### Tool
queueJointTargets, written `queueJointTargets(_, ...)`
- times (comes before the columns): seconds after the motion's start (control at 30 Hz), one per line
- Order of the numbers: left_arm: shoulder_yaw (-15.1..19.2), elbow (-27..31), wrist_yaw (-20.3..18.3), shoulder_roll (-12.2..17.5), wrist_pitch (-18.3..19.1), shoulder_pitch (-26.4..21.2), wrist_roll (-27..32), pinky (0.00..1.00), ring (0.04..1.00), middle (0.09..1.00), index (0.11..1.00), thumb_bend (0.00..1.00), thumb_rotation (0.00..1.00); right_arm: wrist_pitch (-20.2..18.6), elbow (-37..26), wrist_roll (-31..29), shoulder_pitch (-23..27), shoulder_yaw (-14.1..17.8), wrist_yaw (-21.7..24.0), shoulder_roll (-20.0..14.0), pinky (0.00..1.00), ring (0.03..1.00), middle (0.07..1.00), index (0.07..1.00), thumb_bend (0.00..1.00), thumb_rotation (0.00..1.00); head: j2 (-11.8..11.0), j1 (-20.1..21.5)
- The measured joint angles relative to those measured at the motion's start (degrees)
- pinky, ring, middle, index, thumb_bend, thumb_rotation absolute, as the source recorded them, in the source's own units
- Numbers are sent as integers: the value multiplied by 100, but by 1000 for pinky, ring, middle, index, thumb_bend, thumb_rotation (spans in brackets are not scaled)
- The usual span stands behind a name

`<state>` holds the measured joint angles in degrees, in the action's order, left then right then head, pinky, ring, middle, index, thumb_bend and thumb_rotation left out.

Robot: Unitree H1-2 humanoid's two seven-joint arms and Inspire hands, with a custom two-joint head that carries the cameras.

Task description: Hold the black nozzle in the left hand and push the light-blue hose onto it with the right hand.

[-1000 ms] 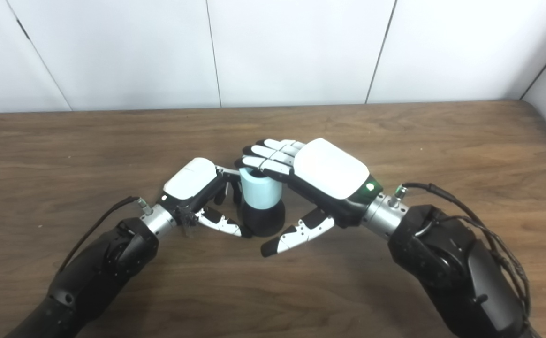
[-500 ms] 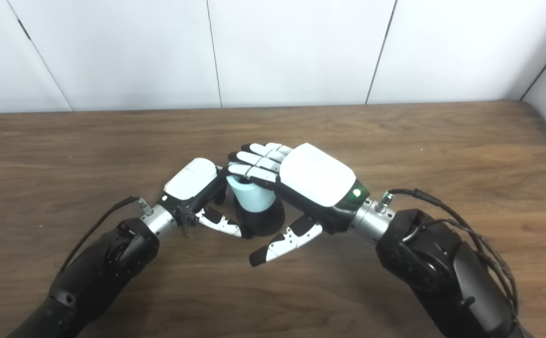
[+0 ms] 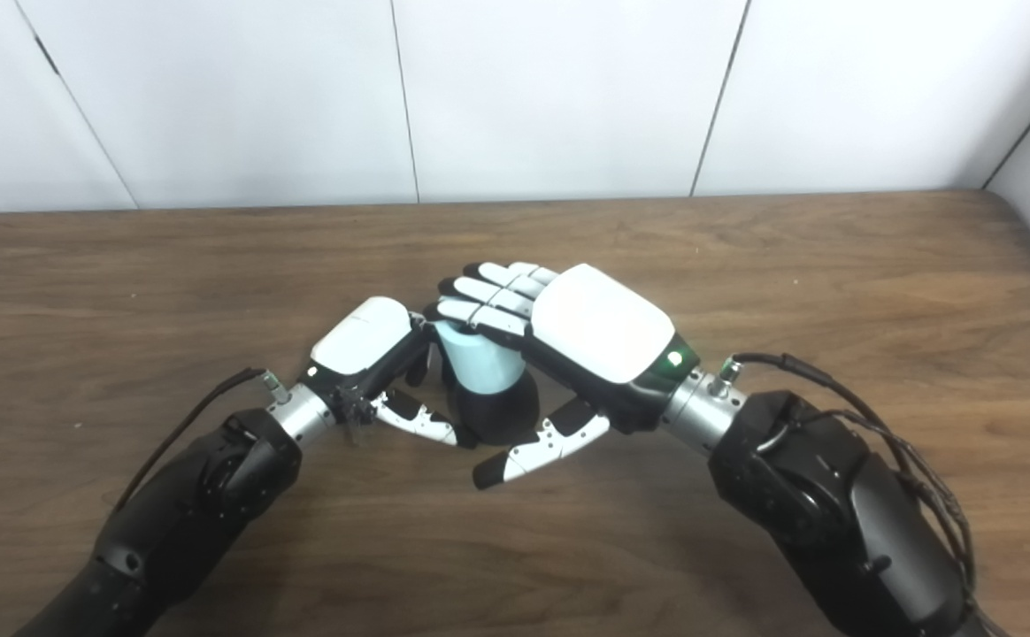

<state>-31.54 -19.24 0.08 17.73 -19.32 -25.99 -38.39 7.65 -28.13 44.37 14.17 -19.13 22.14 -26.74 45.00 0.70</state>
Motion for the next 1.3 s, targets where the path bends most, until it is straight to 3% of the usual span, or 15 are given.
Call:
queueJointTargets(0.5, 9, -12, -32, -8, 12, -14, 33, 322, 385, 449, 508, 522, 0, -266, 26, -7, -207, 222, -24, 193, 787, 894, 914, 884, 655, 844, 0, 0)
queueJointTargets(1.0, 14, -26, -28, -34, 2, -25, 32, 302, 369, 445, 509, 522, 0, -132, 50, 39, -454, 143, -475, 300, 809, 910, 914, 876, 618, 793, 17, 9)
queueJointTargets(1.3, 20, -32, -27, -36, -12, -26, 32, 305, 371, 450, 506, 522, 0, -131, 51, 241, -379, 43, -495, 433, 809, 915, 919, 876, 612, 813, 26, 0)
